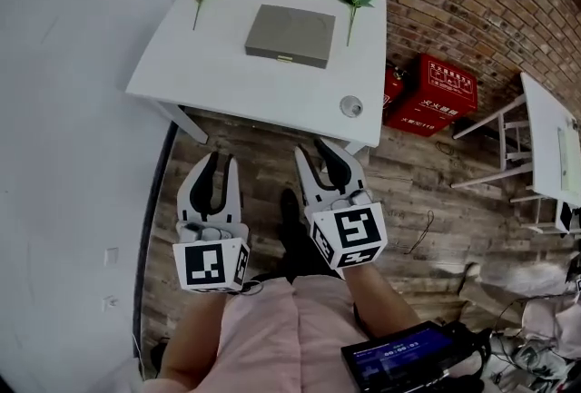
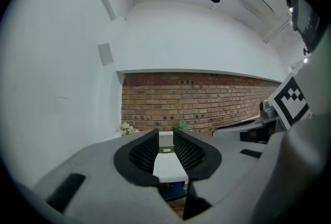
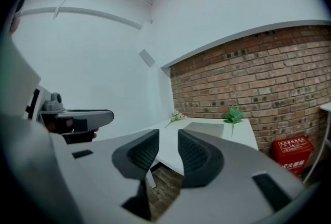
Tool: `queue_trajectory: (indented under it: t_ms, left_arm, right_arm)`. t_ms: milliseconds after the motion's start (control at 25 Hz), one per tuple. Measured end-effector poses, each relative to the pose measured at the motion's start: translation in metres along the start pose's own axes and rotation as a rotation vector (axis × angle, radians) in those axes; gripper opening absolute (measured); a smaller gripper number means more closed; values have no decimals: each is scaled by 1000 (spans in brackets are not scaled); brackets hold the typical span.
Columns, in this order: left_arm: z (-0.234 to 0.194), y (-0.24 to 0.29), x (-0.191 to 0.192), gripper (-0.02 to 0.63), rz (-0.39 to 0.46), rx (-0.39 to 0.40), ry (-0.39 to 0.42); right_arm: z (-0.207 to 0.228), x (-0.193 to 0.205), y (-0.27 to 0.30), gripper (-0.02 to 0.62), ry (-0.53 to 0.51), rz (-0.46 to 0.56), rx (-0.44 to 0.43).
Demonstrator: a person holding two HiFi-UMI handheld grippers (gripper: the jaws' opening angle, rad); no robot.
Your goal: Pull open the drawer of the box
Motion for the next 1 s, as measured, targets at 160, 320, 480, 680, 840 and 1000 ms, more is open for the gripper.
queue_trajectory:
  t_ms: [160, 320, 480, 680, 840, 1000]
  left_arm:
    - [-13, 37, 15, 92, -20, 3, 5]
    - [-26, 82, 27, 94, -41, 2, 9]
    - [-37, 129, 38, 94, -57, 10, 11]
    - [-46, 179, 38, 95, -40, 29, 36]
    - [-51, 203, 26, 94, -7, 31, 51]
    - [-61, 220, 14, 94, 27, 42, 60]
  right_arm:
    - [18, 9, 37, 118, 9, -13, -1]
    - [42, 16, 80, 118, 27, -29, 4]
    - [67, 19, 123, 117, 33, -33, 14]
    - [91, 9, 169, 117, 44, 1, 11]
    - [102, -8, 192, 115, 24, 34, 5]
    - [102, -24, 213, 115, 3, 64, -4]
Point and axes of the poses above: the fingertips, and each gripper's own axes: y forward along the fingers, z to its right, x out of its underside, the point moved 3 cm from there along -y, backward along the fingers, and after that the axes turned 13 degrees about z, right-handed, at the moved point
